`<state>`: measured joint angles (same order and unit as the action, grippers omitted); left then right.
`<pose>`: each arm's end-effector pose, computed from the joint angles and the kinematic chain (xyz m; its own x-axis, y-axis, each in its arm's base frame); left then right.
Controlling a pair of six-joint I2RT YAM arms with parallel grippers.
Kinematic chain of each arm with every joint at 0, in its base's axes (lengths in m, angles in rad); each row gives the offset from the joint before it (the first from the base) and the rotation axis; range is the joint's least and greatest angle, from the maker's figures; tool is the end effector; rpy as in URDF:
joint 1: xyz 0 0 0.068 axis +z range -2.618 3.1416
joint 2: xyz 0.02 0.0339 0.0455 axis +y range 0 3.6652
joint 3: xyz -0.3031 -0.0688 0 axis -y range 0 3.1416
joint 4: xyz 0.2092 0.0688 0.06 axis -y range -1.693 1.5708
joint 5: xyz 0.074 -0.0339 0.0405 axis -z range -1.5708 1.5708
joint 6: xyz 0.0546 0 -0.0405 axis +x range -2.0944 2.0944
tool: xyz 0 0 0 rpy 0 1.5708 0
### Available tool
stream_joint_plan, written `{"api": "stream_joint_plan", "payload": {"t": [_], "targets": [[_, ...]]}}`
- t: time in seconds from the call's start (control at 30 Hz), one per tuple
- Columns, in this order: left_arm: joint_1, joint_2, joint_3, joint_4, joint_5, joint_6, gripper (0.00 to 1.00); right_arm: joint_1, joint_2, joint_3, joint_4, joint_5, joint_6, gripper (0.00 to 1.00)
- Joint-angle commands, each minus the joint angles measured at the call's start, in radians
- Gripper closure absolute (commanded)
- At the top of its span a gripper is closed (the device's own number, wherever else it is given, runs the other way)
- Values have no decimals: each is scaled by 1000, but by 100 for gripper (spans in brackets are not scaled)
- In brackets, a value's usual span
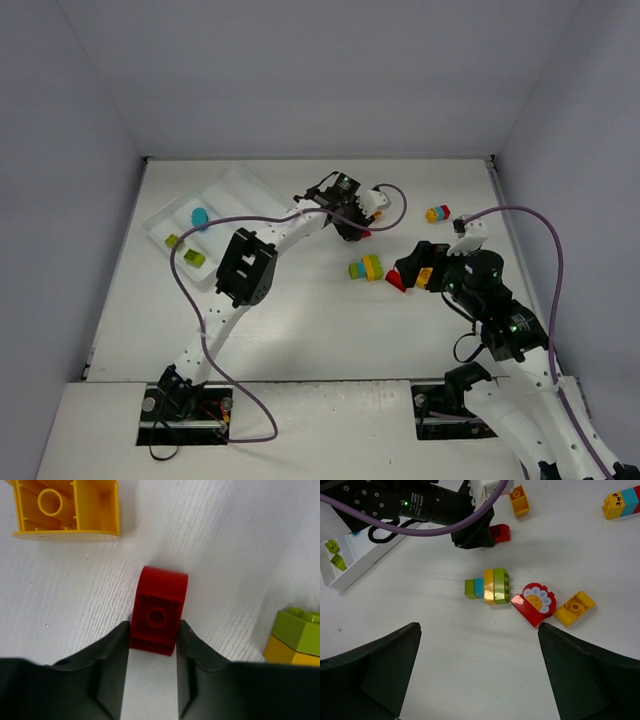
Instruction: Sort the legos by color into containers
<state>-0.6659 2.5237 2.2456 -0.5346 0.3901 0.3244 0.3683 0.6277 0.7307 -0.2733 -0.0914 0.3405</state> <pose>0.4356 -0.3686 0.1990 -0.2936 0.6055 -0.7397 0.9184 0.3933 -0.0426 0.0944 0.0418 0.3509 -0.2968 0.2419 -0.9238 -0.3642 0.8656 0.3437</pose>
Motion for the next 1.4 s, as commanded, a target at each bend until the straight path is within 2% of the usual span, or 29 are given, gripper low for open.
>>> {"api": "stream_joint_plan", "payload": {"t": [0.0,0.03,0.2,0.33,0.37,0.57,0.67,0.83,0.9,1.0,1.1,1.13,1.23,1.37], "targets": [[-3,-101,-43,73,3,-18,76,8,23,3,66,21,9,0],[-1,-133,-62,91,-11,-36,83,6,24,3,66,21,9,0],[18,-253,-226,214,-56,-111,91,9,20,3,66,19,8,0],[64,-412,-381,329,-216,-278,91,12,10,3,66,24,8,0],[89,-437,-405,341,-315,-309,91,12,12,3,66,24,8,0],[221,-592,-569,326,-558,-574,91,14,6,4,66,22,8,0],[291,-631,-635,303,-617,-677,90,15,3,4,66,27,8,0],[360,-651,-672,256,-715,-758,87,17,-2,3,66,25,9,0],[376,-649,-679,233,-729,-777,80,18,-3,3,66,25,9,0],[407,-629,-675,205,-726,-818,79,18,-3,3,66,27,9,0],[427,-602,-666,191,-711,-829,71,20,-3,3,66,27,9,0],[430,-594,-661,190,-705,-829,64,20,-3,3,66,27,9,0],[436,-559,-633,174,-705,-826,56,21,-5,3,66,27,9,0],[446,-520,-592,127,-700,-844,50,23,-3,1,66,32,11,0]]}}
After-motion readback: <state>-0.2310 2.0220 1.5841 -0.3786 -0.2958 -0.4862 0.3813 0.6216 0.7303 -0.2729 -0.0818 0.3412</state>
